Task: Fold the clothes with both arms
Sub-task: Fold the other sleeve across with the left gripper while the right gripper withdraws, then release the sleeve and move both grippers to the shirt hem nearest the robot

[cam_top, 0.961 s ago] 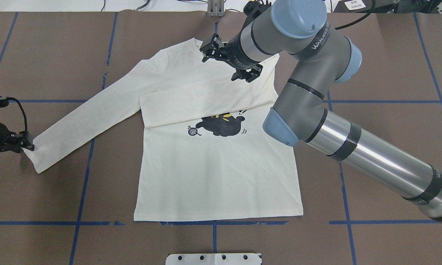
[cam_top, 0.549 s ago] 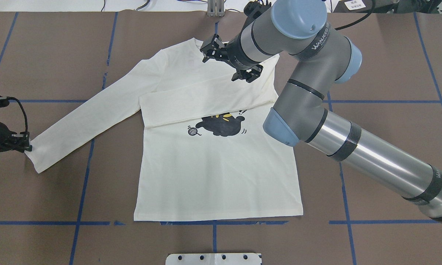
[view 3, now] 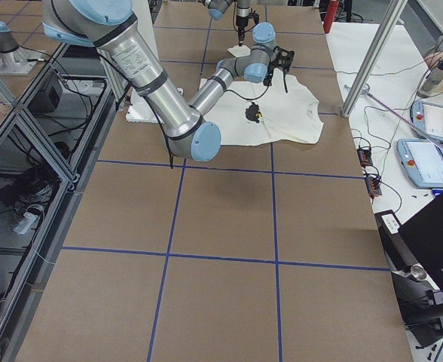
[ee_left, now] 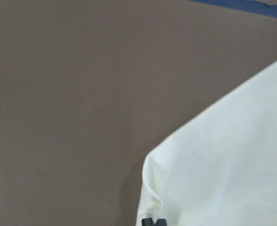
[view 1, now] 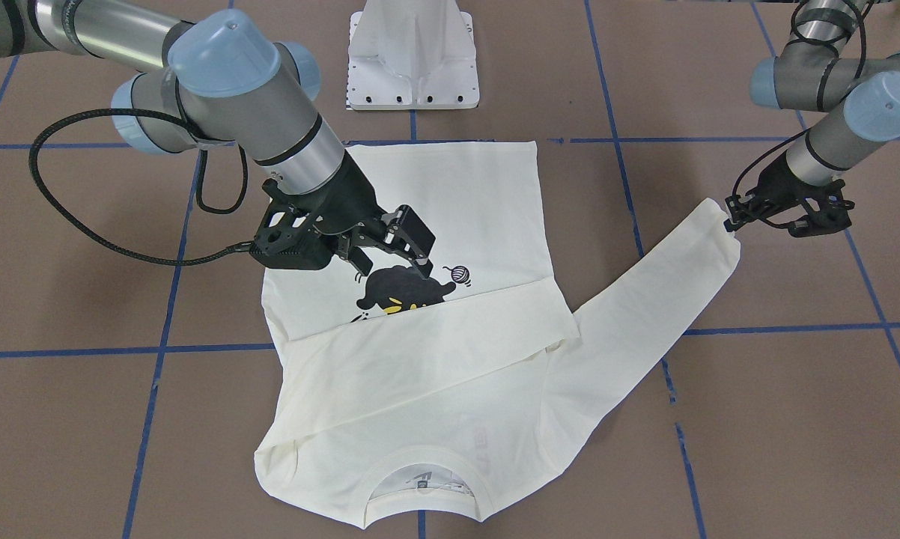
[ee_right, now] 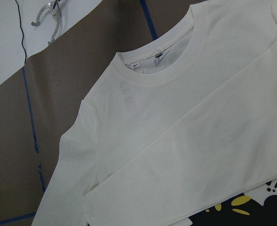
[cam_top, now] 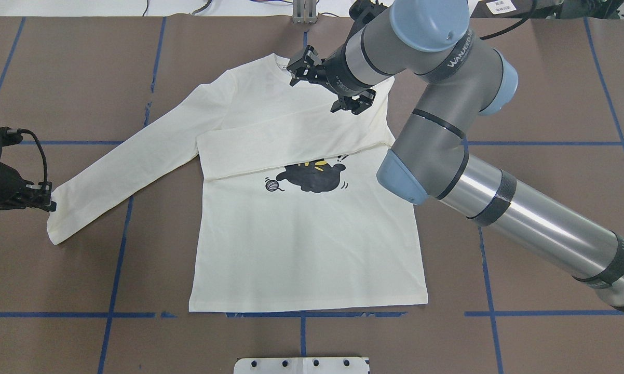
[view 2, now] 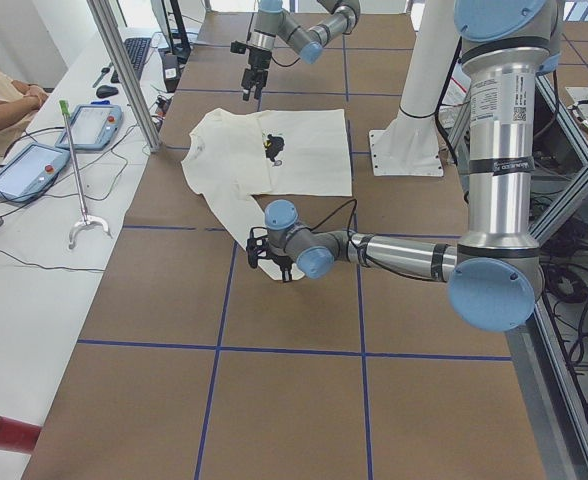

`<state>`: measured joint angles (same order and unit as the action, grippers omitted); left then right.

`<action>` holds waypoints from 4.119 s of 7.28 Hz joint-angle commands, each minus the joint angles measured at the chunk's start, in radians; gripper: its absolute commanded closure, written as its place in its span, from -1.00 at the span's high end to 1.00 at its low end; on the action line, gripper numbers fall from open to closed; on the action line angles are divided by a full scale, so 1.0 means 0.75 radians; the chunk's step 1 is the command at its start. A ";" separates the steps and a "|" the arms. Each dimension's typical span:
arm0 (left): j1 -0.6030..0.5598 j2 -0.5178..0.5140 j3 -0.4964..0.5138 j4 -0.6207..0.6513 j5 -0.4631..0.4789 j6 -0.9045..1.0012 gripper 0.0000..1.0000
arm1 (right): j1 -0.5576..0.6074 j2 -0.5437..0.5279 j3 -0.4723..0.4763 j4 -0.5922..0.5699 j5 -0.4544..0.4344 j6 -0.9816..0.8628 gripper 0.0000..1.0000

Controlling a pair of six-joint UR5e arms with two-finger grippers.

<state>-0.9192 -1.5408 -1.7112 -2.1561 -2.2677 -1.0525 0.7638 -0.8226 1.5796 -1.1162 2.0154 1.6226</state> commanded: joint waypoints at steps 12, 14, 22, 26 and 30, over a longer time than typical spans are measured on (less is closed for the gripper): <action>0.579 -1.562 0.660 0.128 0.786 -1.049 0.58 | 0.509 -0.842 0.596 0.005 0.424 -0.554 1.00; 0.545 -1.462 0.414 0.266 0.774 -1.055 0.69 | 0.461 -0.844 0.600 0.007 0.420 -0.527 1.00; 0.492 -0.723 -0.514 0.564 0.666 -0.654 0.72 | -0.579 -0.973 0.768 -0.043 -0.534 0.104 0.84; 0.469 -0.635 -0.551 0.562 0.641 -0.593 0.75 | -0.938 -0.965 0.676 -0.185 -0.910 0.368 0.49; 0.469 -0.635 -0.547 0.562 0.641 -0.597 0.76 | -0.957 -0.961 0.639 -0.187 -0.957 0.428 -0.22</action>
<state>-0.5671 -2.0173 -2.1223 -1.7349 -1.7882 -1.5000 0.0488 -1.5390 2.0647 -1.2558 1.3069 1.9411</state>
